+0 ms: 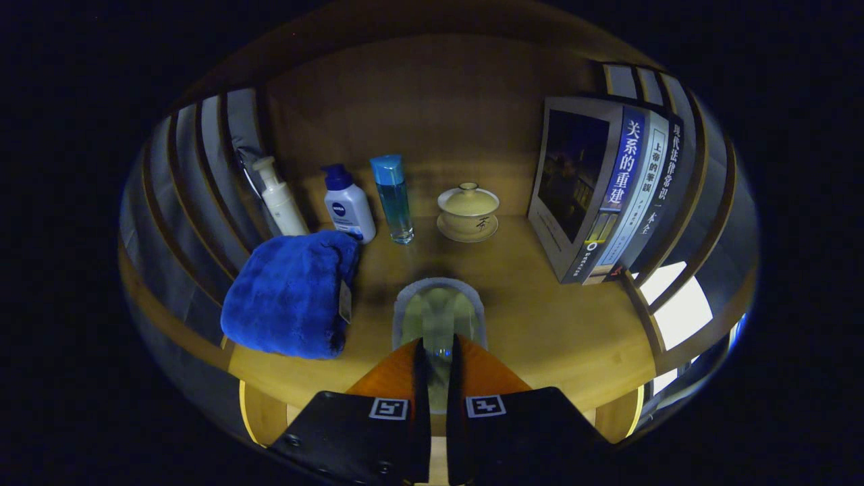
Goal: Pull open the drawer, take out the items inside it, and place them on the countertop above the cabinet.
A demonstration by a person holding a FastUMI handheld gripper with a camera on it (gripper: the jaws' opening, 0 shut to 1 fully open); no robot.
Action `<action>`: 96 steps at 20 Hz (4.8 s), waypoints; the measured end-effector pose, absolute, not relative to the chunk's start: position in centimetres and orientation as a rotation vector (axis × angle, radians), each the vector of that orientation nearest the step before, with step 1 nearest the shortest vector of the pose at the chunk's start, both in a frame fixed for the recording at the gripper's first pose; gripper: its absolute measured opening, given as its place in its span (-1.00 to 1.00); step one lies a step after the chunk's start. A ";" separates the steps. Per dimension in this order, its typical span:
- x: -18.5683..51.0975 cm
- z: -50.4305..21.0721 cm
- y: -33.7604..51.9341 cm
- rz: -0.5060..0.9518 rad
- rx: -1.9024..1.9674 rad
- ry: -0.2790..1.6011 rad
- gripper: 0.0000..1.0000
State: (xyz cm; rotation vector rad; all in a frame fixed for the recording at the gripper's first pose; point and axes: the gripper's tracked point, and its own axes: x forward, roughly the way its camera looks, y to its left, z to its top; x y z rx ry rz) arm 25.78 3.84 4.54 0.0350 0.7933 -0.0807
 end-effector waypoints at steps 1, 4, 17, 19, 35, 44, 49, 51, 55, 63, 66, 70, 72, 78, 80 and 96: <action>26.1 4.3 3.9 -0.078 0.040 0.792 -0.61; 26.9 4.2 3.6 -0.090 0.033 0.786 -0.59; 26.9 3.1 4.2 -0.088 0.029 0.809 0.40; 26.8 3.5 4.1 -0.087 0.023 0.802 0.80; 19.2 10.0 5.2 -0.035 0.026 0.658 0.99; 10.7 17.9 6.5 0.053 -0.036 0.459 0.99; 5.4 18.9 4.9 0.050 -0.081 0.365 0.98; 2.8 19.0 5.4 0.078 -0.060 0.336 0.98; -2.1 19.5 5.8 0.107 -0.066 0.284 0.97; -8.2 15.9 8.8 0.098 -0.083 0.213 0.97; -9.3 14.0 10.2 0.100 -0.064 0.163 0.97; -10.3 11.3 10.7 0.080 0.016 0.104 0.97; -10.1 9.3 9.9 0.053 0.036 0.088 0.97; -9.3 1.9 8.1 0.006 0.032 0.164 0.97; -8.9 -0.6 7.8 -0.010 -0.015 0.202 0.96; -6.5 -5.9 7.1 -0.070 -0.054 0.221 0.94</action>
